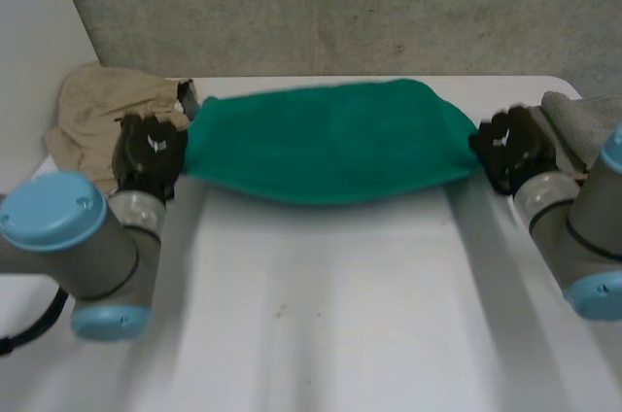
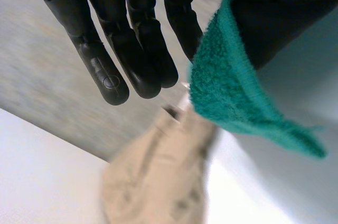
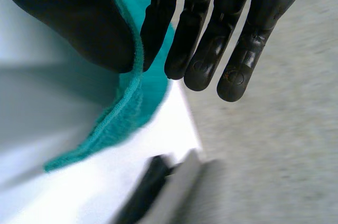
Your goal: Fold the laundry.
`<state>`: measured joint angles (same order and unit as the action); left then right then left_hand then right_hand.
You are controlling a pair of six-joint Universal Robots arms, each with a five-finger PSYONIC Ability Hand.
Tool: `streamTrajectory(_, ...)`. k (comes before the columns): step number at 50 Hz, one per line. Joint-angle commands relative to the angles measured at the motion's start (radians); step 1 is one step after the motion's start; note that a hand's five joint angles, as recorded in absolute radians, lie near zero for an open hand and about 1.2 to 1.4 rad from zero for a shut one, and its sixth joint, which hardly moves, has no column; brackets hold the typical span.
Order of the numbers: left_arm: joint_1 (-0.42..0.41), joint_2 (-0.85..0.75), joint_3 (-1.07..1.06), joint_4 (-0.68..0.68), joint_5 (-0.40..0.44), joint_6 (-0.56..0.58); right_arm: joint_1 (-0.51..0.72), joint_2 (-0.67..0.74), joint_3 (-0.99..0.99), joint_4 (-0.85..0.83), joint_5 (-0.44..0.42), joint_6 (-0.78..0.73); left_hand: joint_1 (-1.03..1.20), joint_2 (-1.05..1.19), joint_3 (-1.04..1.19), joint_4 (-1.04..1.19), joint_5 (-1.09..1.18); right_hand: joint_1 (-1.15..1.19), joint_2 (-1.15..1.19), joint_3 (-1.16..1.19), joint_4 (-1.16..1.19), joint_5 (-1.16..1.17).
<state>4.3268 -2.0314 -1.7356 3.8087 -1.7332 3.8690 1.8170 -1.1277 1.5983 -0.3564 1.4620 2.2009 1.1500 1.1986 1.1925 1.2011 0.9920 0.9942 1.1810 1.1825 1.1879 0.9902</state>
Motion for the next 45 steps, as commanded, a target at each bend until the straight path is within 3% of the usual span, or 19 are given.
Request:
streamTrajectory(1, -0.004, 0.144, -0.165, -0.269, 0.001, 0.018, -0.010, -0.062, 0.106, 0.213, 0.004, -0.018, 0.246, 0.198, 0.204, 0.195, 0.230, 0.402, 0.215, 0.214, 0.208, 0.231)
streamTrajectory(7, -0.004, 0.276, -0.263, -0.572, 0.003, 0.032, -0.099, -0.274, 0.181, 0.678, -0.002, -0.050, 0.246, 0.198, 0.204, 0.195, 0.230, 0.402, 0.215, 0.214, 0.208, 0.231)
streamTrajectory(10, -0.001, 0.312, -0.292, -0.728, 0.001, 0.081, -0.154, -0.337, 0.207, 0.805, 0.001, -0.136, 0.246, 0.198, 0.204, 0.195, 0.230, 0.402, 0.215, 0.214, 0.208, 0.231)
streamTrajectory(13, 0.004, 0.316, -0.291, -0.765, -0.002, 0.121, -0.173, -0.353, 0.210, 0.800, 0.001, -0.194, 0.246, 0.198, 0.204, 0.195, 0.230, 0.402, 0.215, 0.214, 0.208, 0.231)
streamTrajectory(19, 0.008, 0.301, -0.214, -0.646, -0.006, 0.121, -0.171, -0.318, 0.177, 0.650, 0.005, -0.198, 0.246, 0.198, 0.204, 0.195, 0.230, 0.402, 0.215, 0.214, 0.208, 0.231)
streamTrajectory(24, 0.005, 0.186, -0.113, -0.430, -0.005, 0.119, -0.147, -0.147, 0.100, 0.476, 0.020, -0.179, 0.246, 0.198, 0.204, 0.195, 0.230, 0.402, 0.215, 0.214, 0.208, 0.231)
streamTrajectory(31, -0.006, -0.028, 0.068, -0.203, -0.011, 0.121, -0.056, 0.035, -0.044, 0.186, 0.118, -0.168, 0.246, 0.198, 0.204, 0.195, 0.230, 0.402, 0.215, 0.214, 0.208, 0.231)
streamTrajectory(35, -0.009, -0.146, 0.186, -0.118, -0.016, 0.127, -0.048, 0.146, -0.126, 0.077, 0.126, -0.178, 0.246, 0.198, 0.204, 0.195, 0.230, 0.402, 0.215, 0.214, 0.208, 0.231)
streamTrajectory(44, -0.015, -0.331, 0.427, -0.069, -0.014, 0.135, -0.035, 0.325, -0.297, -0.048, 0.121, -0.181, 0.246, 0.198, 0.204, 0.195, 0.230, 0.402, 0.215, 0.214, 0.208, 0.231)
streamTrajectory(45, -0.015, -0.343, 0.439, -0.069, -0.011, 0.135, -0.030, 0.353, -0.317, -0.074, 0.126, -0.181, 0.246, 0.198, 0.204, 0.195, 0.230, 0.173, -0.013, -0.015, -0.020, 0.003)
